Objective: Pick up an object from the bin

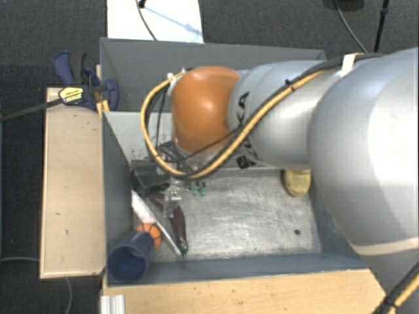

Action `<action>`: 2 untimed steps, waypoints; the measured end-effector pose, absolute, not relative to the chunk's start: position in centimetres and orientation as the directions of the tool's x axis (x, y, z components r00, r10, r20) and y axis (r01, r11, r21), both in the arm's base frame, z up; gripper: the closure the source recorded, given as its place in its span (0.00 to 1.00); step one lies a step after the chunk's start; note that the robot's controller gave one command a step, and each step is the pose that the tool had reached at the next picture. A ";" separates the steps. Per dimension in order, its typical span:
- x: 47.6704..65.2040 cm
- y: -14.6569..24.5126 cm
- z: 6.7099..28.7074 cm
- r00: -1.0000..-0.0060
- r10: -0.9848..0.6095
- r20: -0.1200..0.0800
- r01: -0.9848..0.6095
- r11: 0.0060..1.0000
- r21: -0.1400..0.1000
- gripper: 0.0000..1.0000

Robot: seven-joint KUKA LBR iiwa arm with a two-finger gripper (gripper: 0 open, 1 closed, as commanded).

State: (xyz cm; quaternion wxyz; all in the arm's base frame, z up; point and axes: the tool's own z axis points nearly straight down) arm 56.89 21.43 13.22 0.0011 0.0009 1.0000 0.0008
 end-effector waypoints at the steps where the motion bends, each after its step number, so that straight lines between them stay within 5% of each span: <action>1: 53.7 21.3 12.7 -0.995 0.099 -0.003 0.099 0.995 0.002 0.00; 2: 51.9 20.7 12.9 -0.982 0.187 -0.001 0.187 0.982 0.001 0.00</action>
Offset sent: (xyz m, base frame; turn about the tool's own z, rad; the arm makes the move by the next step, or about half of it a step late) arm -0.0501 -0.0076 -0.0039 0.1856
